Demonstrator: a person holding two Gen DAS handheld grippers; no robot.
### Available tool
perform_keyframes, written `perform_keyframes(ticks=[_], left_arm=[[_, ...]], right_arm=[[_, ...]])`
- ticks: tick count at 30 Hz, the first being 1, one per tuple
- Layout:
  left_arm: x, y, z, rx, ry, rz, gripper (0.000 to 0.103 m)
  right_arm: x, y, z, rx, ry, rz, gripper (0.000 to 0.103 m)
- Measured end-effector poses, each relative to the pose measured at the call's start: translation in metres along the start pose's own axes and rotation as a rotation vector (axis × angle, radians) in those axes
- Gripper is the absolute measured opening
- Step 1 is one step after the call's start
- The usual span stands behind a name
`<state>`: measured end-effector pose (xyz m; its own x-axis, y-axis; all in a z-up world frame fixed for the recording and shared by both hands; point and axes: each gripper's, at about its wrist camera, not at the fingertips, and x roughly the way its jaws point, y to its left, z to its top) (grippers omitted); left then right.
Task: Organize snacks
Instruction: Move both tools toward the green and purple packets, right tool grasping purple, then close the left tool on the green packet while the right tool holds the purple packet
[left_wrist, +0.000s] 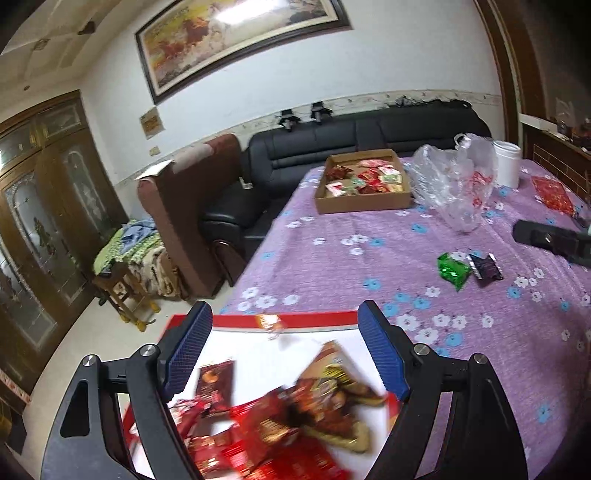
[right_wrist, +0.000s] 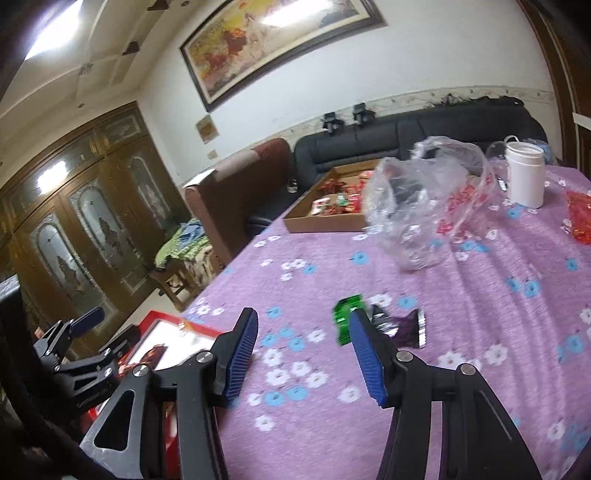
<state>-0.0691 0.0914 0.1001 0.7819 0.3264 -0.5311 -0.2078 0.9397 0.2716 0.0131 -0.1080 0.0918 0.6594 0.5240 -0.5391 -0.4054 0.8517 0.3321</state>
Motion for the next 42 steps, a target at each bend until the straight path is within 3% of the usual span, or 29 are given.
perform_keyframes(ticks=[5,10,12,18,19,21,23,25,27,30,33,35,39,42], left_arm=[[0.029,-0.032,0.02,0.019,0.088,-0.098,0.082],[0.062,-0.063,0.038,0.031,0.177,-0.144,0.082],[0.073,-0.07,0.043,0.023,0.214,-0.133,0.082],[0.078,-0.081,0.046,0.009,0.228,-0.126,0.082],[0.079,-0.083,0.045,0.011,0.232,-0.123,0.082],[0.082,-0.086,0.044,0.014,0.243,-0.123,0.082],[0.084,-0.089,0.043,0.021,0.249,-0.117,0.082],[0.087,-0.092,0.043,0.024,0.255,-0.11,0.082],[0.092,-0.095,0.042,0.024,0.267,-0.101,0.082],[0.101,-0.101,0.043,0.021,0.282,-0.093,0.082],[0.111,-0.113,0.043,0.032,0.303,-0.083,0.082],[0.118,-0.124,0.045,0.034,0.312,-0.088,0.082],[0.13,-0.148,0.051,0.041,0.33,-0.091,0.082],[0.143,-0.162,0.052,0.047,0.344,-0.051,0.082]], right_arm=[[0.025,-0.045,0.021,0.113,0.045,-0.118,0.054],[0.048,-0.081,0.02,0.224,0.071,-0.124,0.054],[0.056,-0.081,0.014,0.205,0.078,-0.119,0.054],[0.088,-0.065,-0.006,0.052,0.177,-0.154,0.054],[0.09,-0.064,-0.007,0.048,0.182,-0.162,0.056],[0.098,-0.062,-0.012,0.032,0.207,-0.204,0.069],[0.103,-0.059,-0.016,-0.003,0.224,-0.233,0.069],[0.103,-0.057,-0.018,-0.018,0.23,-0.255,0.064],[0.103,-0.057,-0.018,-0.034,0.232,-0.302,0.035],[0.101,-0.058,-0.017,-0.07,0.25,-0.318,0.026],[0.096,-0.07,-0.012,-0.026,0.277,-0.306,0.023],[0.089,-0.086,-0.007,0.035,0.278,-0.332,0.023],[0.073,-0.125,-0.001,0.2,0.268,-0.307,0.023],[0.065,-0.141,0.001,0.276,0.256,-0.287,0.023]])
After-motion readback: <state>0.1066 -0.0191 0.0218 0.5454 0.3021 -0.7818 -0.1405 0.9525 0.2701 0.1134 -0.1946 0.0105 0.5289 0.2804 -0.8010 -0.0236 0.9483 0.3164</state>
